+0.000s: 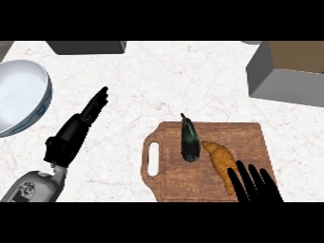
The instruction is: Pick the croissant from the cutting board and place it in the cardboard box
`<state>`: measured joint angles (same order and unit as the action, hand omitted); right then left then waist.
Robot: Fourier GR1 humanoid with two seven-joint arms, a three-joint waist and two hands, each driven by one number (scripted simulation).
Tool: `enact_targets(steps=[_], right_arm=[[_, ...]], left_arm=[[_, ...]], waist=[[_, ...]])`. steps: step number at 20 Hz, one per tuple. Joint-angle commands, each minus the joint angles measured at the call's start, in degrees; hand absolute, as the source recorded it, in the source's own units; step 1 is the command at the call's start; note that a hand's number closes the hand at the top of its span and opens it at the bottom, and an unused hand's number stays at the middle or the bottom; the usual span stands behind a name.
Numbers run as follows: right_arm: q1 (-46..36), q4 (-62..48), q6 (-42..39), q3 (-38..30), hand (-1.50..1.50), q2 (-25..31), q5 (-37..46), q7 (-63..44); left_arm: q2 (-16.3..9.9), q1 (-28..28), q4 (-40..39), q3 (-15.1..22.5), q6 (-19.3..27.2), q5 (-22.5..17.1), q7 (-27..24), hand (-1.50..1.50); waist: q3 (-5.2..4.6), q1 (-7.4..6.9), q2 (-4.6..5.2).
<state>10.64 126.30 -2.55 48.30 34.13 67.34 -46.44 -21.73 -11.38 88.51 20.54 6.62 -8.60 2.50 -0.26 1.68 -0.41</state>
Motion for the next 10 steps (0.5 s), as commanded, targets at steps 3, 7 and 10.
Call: enact_targets(steps=[3, 7, 10], right_arm=[[-4.5, 0.7, -12.0, 3.3, -1.5, -12.5, 2.7, -9.0], [-7.7, -2.7, -15.2, 2.3, -1.5, -18.5, 2.9, -10.6], [-8.0, -10.8, -10.9, -1.3, -1.5, -17.9, 2.2, -5.6]], left_arm=[[2.7, -3.3, -1.6, -0.8, -2.0, 2.3, 1.5, 0.0], [2.1, -1.6, -2.9, -4.3, -5.4, 0.9, -1.6, 0.0], [6.0, -2.5, -2.6, -2.3, -2.9, 5.2, 0.3, 0.0]], waist=[[0.24, -1.53, 0.4], [0.23, -1.76, 0.41], [0.26, -1.66, 0.43]])
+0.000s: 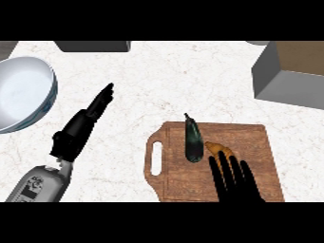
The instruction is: Pick the croissant from the cutting board and place it in the cardboard box
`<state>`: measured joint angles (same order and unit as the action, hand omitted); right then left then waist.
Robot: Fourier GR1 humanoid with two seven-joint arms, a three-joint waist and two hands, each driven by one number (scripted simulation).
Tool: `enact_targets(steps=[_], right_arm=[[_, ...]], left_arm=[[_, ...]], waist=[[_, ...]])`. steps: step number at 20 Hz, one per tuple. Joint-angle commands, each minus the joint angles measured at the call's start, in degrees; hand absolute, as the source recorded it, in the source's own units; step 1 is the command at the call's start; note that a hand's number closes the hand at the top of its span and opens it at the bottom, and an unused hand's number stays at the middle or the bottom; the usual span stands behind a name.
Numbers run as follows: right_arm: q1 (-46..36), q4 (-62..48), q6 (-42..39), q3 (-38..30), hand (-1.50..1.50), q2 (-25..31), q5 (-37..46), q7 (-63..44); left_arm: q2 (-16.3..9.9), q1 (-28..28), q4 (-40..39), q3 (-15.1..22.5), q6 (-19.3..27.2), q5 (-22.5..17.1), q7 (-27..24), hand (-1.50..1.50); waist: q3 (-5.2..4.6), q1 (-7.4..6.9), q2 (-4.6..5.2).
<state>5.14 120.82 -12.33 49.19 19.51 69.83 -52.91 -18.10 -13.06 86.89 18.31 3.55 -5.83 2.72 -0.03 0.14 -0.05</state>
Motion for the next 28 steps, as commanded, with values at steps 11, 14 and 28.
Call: enact_targets(steps=[11, 14, 28], right_arm=[[-4.7, -13.5, -0.1, -6.3, -1.5, -8.6, 1.1, 3.6], [-2.3, -15.2, 5.9, -10.1, -1.5, -4.4, 0.7, 10.3], [-1.0, -23.2, 5.9, -15.8, -1.5, -4.8, 0.2, 17.1]], left_arm=[[7.2, -1.9, -3.1, -2.5, -1.2, 6.8, 0.6, 0.0], [4.9, 1.4, 1.8, -5.4, -5.3, 4.6, 3.0, 0.0], [9.6, -0.7, 0.0, -8.2, -6.7, 9.2, 3.8, 0.0]], waist=[[0.03, -0.07, 0.05], [0.04, -0.14, 0.02], [0.04, 0.01, 0.05]])
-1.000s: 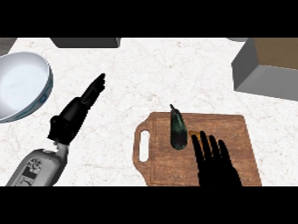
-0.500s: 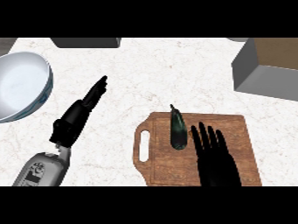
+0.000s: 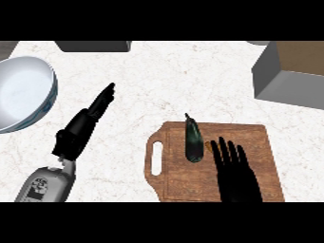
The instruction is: Pick the croissant from the cutting board and place it in the cardboard box
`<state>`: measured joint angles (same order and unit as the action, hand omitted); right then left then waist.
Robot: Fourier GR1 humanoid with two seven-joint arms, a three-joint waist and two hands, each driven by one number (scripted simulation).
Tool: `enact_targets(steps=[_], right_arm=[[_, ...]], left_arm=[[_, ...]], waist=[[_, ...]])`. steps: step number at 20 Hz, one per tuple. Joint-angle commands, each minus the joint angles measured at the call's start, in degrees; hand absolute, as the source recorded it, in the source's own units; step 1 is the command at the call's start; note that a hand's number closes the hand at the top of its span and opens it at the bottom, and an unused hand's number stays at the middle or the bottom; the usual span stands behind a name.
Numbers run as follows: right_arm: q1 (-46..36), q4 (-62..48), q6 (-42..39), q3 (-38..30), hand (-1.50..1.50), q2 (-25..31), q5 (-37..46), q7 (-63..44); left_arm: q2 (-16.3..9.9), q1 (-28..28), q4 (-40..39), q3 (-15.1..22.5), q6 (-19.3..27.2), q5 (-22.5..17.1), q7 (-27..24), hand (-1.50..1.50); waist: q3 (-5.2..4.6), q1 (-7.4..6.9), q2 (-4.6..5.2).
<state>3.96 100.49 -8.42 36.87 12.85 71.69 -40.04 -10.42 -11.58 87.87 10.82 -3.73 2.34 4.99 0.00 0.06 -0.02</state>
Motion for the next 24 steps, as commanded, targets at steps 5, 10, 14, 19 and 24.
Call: enact_targets(steps=[5, 10, 14, 19, 24], right_arm=[[0.7, -3.4, -0.1, -1.1, -1.5, -2.2, 1.2, 2.0], [0.3, -4.4, -2.2, -1.1, -1.5, -4.4, 2.9, 1.1], [-4.3, -15.5, 2.6, -5.8, -1.5, -4.6, 3.9, 3.8], [-1.8, -16.0, 5.3, -5.4, -1.5, -4.6, 5.1, 4.6], [-3.5, -14.1, 1.4, -7.3, 1.5, -2.6, 3.9, 7.8]], left_arm=[[-0.4, 1.7, -2.6, -3.5, -4.2, 0.5, -4.3, 0.0], [1.5, 2.3, 0.8, -2.5, -3.7, 3.0, -1.8, 0.0], [2.5, -0.5, -2.3, -3.5, -4.2, 2.3, -2.1, 0.0], [2.0, -1.9, -3.9, -5.8, -4.5, 2.9, -3.5, 0.0], [3.3, 0.4, -0.5, -4.2, -4.8, 3.8, -0.9, 0.0]], waist=[[-0.01, -0.01, 0.02], [-0.01, -0.01, -0.02], [0.0, -0.07, 0.07], [0.0, 0.06, 0.05], [0.0, -0.09, -0.01]])
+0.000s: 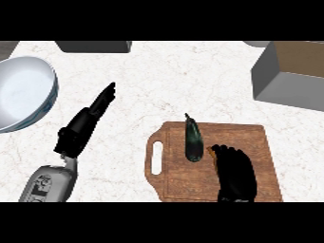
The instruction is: Pick the croissant from the cutting board and place it in the cardboard box
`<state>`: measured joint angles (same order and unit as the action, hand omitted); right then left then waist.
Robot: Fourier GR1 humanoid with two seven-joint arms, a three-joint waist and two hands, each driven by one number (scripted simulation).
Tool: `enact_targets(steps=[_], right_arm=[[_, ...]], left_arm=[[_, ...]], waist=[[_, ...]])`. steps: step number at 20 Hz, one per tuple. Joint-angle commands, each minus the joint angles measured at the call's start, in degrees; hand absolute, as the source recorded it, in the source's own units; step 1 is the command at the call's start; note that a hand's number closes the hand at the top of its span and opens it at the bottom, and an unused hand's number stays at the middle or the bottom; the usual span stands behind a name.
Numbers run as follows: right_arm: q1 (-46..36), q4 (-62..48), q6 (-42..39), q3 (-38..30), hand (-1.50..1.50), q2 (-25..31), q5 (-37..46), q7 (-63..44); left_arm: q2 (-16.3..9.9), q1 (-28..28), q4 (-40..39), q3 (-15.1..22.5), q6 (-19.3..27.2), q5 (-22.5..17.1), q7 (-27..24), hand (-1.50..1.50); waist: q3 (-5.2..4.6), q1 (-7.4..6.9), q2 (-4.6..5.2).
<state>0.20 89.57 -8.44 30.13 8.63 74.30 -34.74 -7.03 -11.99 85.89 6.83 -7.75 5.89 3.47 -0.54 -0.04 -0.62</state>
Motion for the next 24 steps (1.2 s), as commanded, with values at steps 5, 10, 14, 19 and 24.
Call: enact_targets(steps=[5, 10, 14, 19, 24], right_arm=[[-1.4, -3.2, 3.3, -3.0, 1.5, 4.3, 0.2, 7.3], [-1.1, 0.1, 1.1, -17.7, 1.5, 17.4, -20.8, 28.3], [-6.9, -11.9, 9.2, -21.8, 1.5, 17.4, -18.6, 35.8], [-3.2, -1.0, 11.5, -25.9, 1.5, 21.0, -18.2, 34.9], [0.5, 14.5, 3.8, -29.6, 1.5, 22.8, -23.8, 33.2]], left_arm=[[-0.5, 1.9, -0.1, -1.5, -1.2, 0.2, -2.5, 0.0], [-2.2, 2.8, 3.4, -1.7, -3.1, -1.3, 0.3, 0.0], [1.1, -0.4, 0.6, -0.9, 0.1, 1.4, 0.8, 0.0], [-0.3, 3.0, 2.6, -1.8, -1.7, 0.0, -0.6, 0.0], [0.7, 2.9, 5.2, -0.3, -1.2, 1.4, 2.3, 0.0]], waist=[[0.54, 0.05, 0.63], [0.61, -0.09, 0.63], [0.58, -0.09, 0.72], [0.52, 0.37, 0.47], [0.51, 0.58, 0.38]])
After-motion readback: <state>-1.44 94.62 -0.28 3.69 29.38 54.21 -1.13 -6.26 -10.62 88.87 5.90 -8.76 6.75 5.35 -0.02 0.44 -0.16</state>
